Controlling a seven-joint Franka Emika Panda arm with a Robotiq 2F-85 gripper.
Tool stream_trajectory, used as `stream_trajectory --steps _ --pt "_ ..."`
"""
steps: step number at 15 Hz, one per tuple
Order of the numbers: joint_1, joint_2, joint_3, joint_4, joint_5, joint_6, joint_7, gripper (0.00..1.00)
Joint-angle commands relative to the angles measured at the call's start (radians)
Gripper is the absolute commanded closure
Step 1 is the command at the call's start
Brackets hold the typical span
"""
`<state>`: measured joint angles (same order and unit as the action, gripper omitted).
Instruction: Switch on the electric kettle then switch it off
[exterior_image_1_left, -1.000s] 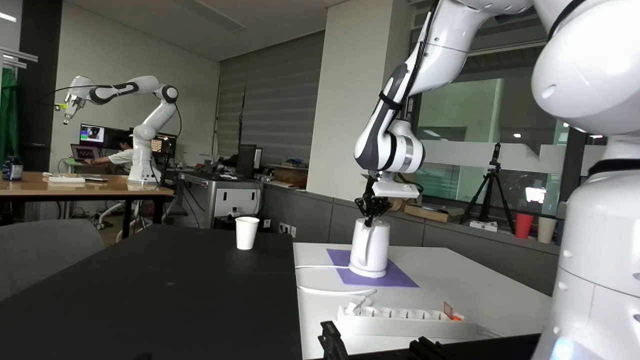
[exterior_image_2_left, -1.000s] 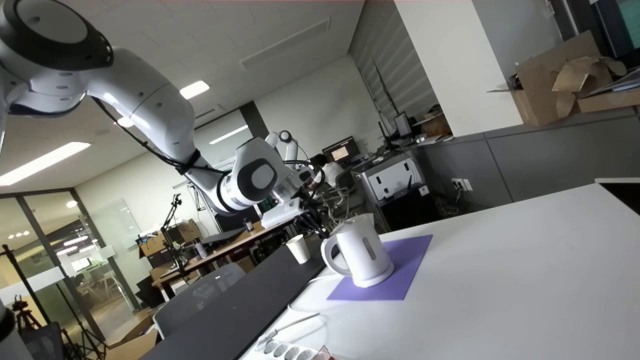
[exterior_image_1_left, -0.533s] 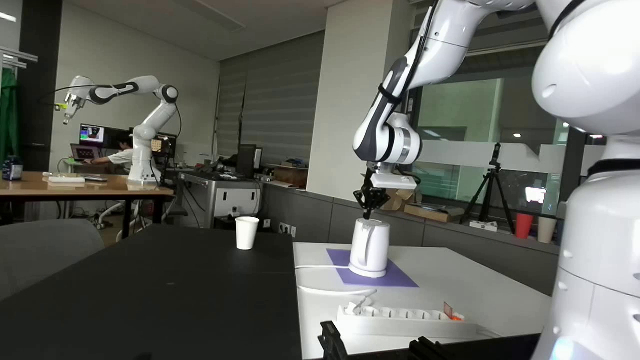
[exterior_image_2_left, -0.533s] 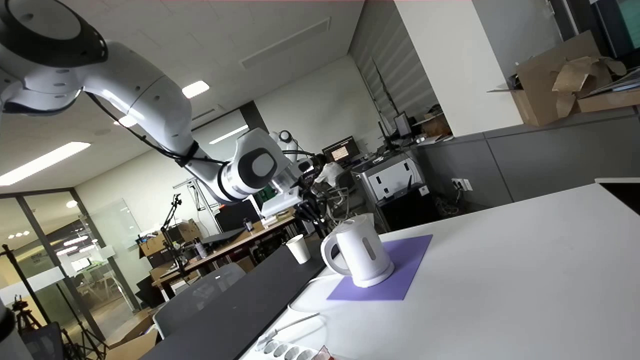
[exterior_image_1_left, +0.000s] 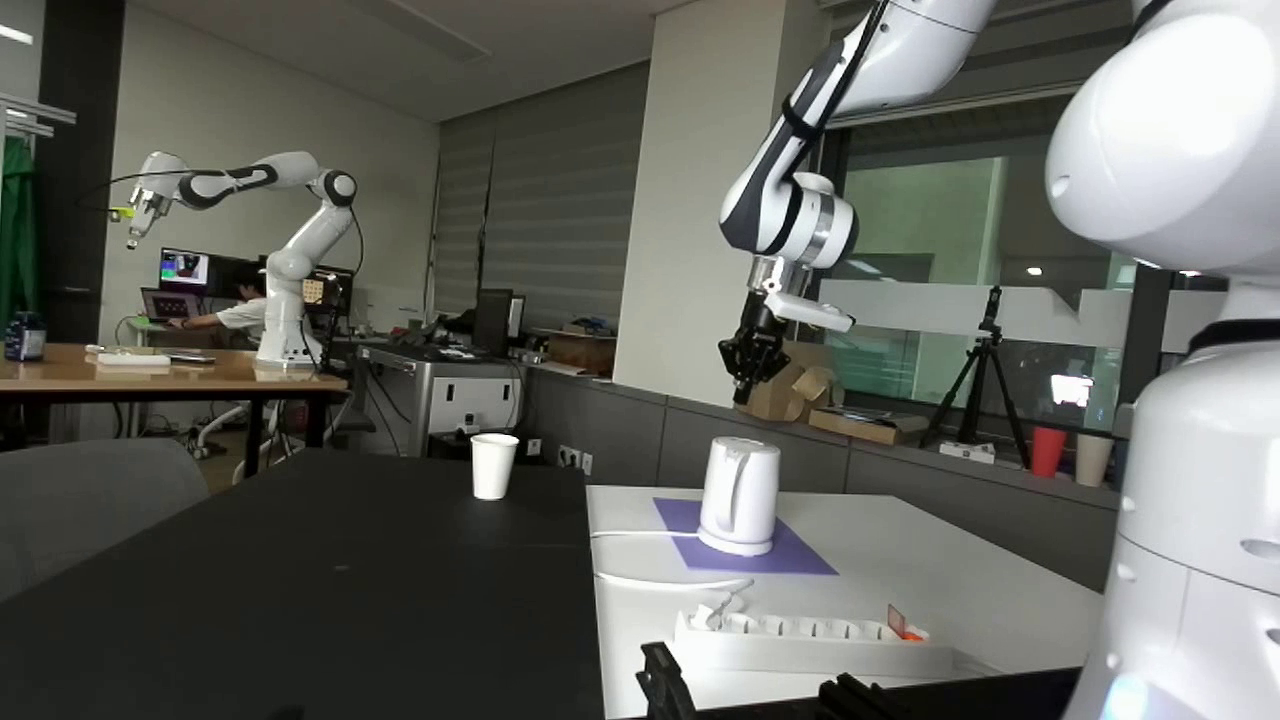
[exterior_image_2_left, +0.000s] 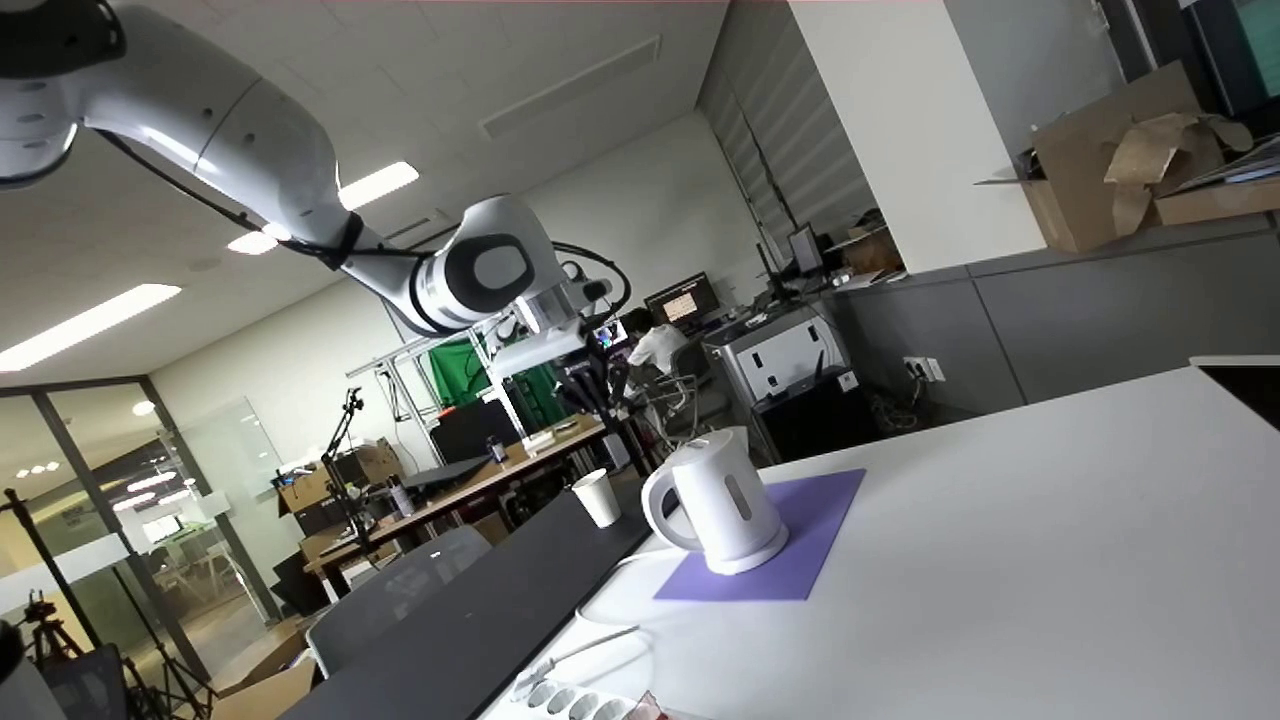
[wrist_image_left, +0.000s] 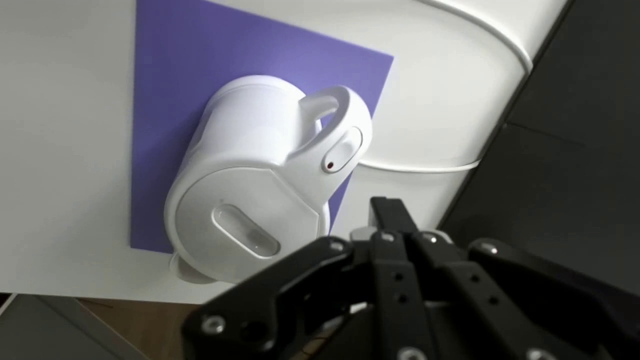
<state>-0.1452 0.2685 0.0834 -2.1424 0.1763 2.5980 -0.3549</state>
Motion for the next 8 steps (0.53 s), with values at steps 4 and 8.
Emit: stream_trajectory --steps 4,8 --pt "-0.035 -0.036 -0.059 -0.003 0.011 -0.05 -0.055 1.0" --pt "-0.037 -0.035 -0.078 -0.005 0.013 -0.051 -0.062 1.0"
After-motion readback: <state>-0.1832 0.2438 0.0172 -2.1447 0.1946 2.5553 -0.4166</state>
